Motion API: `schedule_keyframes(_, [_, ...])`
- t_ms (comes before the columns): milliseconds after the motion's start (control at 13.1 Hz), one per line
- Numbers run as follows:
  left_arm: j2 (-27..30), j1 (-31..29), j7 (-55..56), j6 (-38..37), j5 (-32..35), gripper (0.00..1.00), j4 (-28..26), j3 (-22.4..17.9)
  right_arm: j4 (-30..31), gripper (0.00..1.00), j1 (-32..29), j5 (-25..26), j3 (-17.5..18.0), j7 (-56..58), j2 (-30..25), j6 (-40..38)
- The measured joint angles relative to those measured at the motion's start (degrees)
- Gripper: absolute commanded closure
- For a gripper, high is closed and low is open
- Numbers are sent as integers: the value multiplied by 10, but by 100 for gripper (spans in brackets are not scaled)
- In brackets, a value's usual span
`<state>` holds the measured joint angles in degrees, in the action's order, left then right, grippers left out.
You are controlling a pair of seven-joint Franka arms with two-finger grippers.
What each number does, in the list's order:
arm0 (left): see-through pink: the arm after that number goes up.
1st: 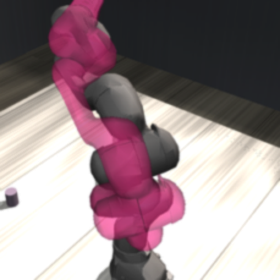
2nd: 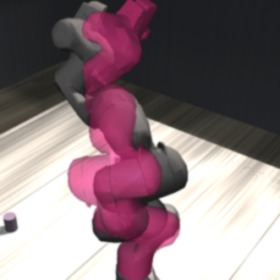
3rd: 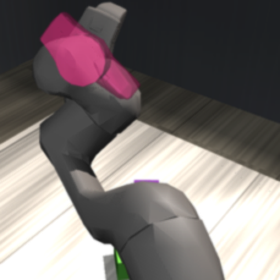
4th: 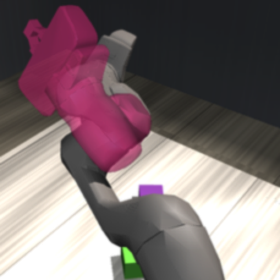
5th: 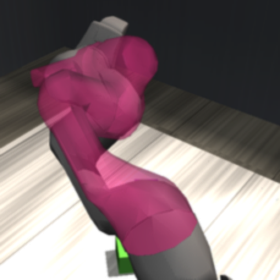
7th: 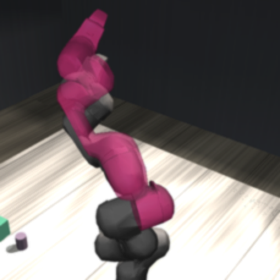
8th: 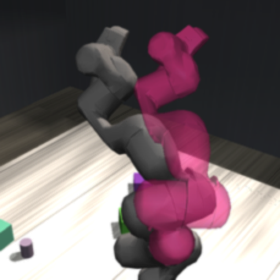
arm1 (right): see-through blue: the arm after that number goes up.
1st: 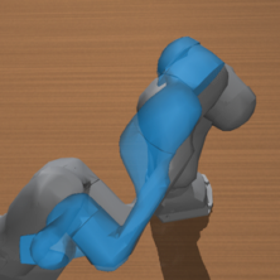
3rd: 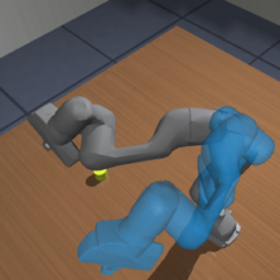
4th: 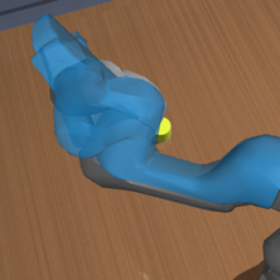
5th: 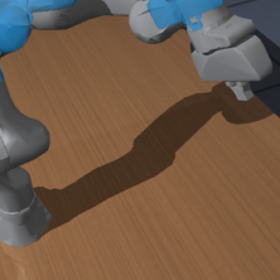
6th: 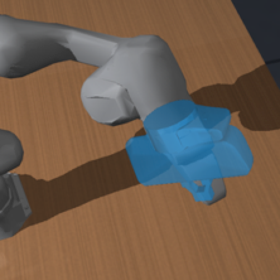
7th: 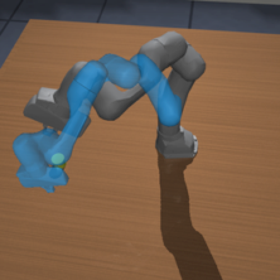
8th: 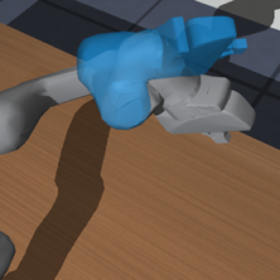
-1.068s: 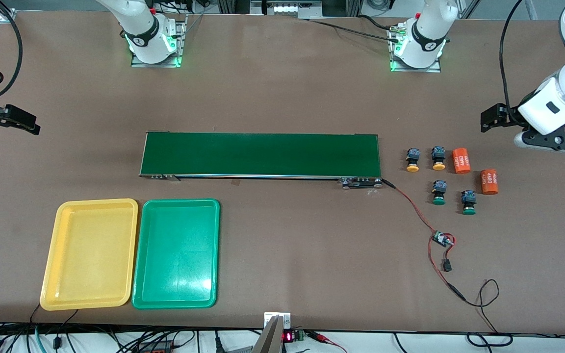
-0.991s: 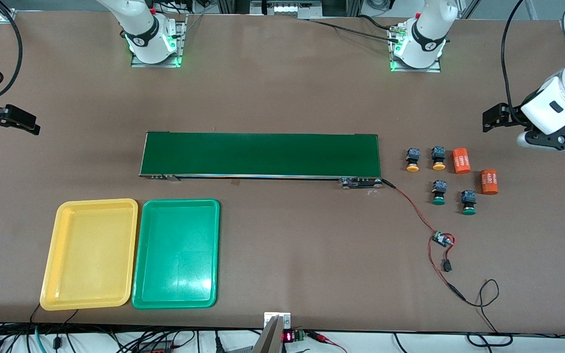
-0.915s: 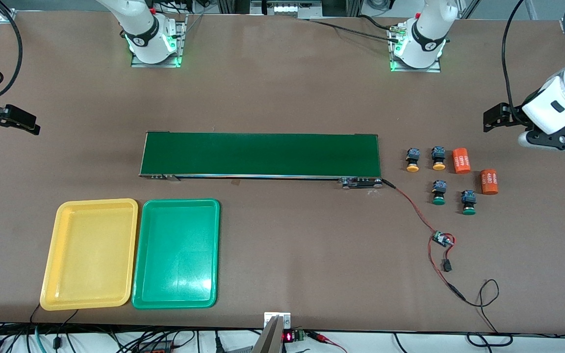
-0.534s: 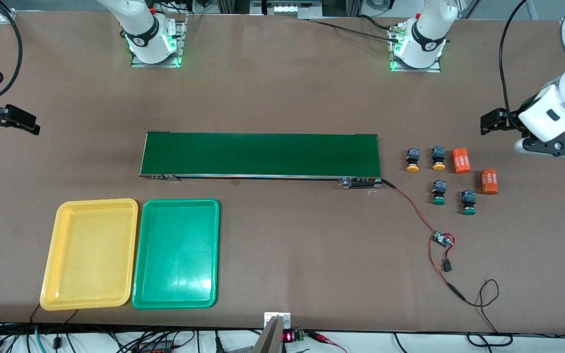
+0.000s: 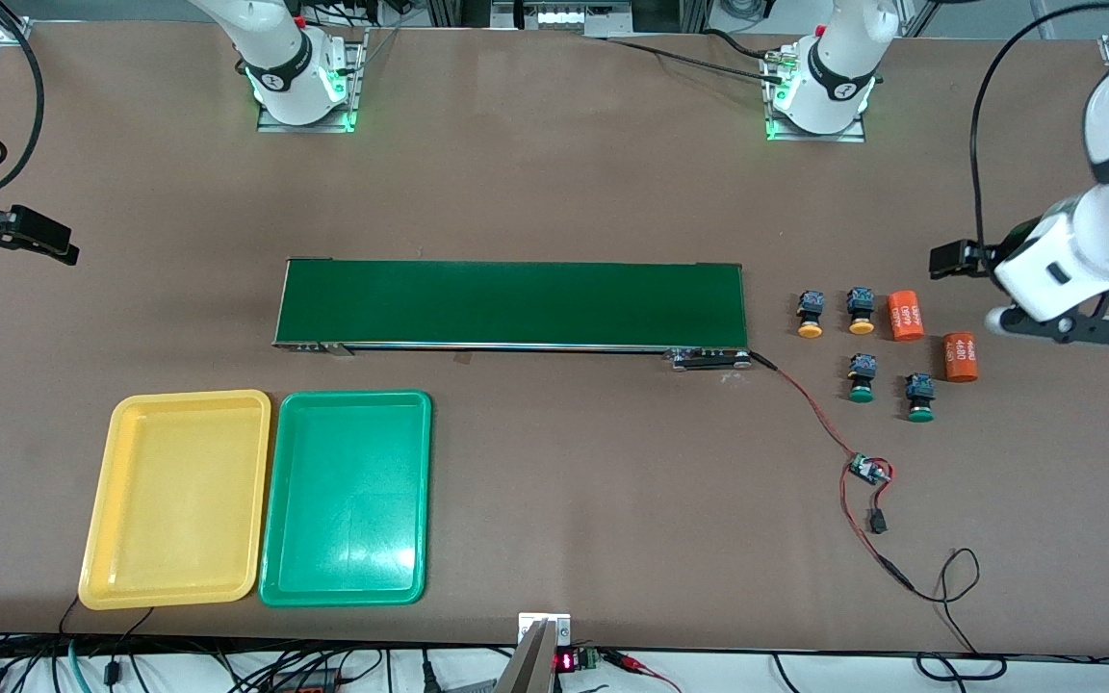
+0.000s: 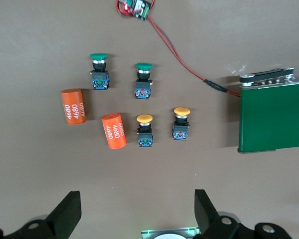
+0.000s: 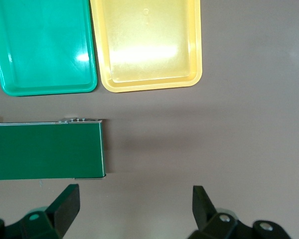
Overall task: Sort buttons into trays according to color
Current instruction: 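Move the left gripper down toward the green-capped buttons, then grasp a green-capped button with the left gripper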
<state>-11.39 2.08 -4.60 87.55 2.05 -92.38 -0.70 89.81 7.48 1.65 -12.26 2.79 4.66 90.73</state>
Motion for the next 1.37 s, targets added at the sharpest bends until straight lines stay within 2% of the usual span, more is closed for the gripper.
schedule_keyframes(76, [-18,-2,2,16,0,0,-4,0,0,0,0,0,0,0,0,0])
schedule_keyframes(229, [-50,-9,2,112,0,0,-43,-1,0,0,0,0,0,0,0,0])
schedule_keyframes(534, [-70,-11,2,321,0,0,-156,-1,0,0,0,0,0,0,0,0])
schedule_keyframes(839, [-72,-11,-1,552,0,0,-297,0,0,0,0,0,0,0,0,0])
schedule_keyframes(1068, [-91,-12,-4,644,0,1,-346,0,0,0,0,0,0,0,0,0])
schedule_keyframes(1220, [-114,-11,-15,682,0,13,-354,0,0,0,0,0,0,0,0,0])
schedule_keyframes(1373, [-132,-11,-37,708,0,30,-354,0,0,0,0,0,0,0,0,0])
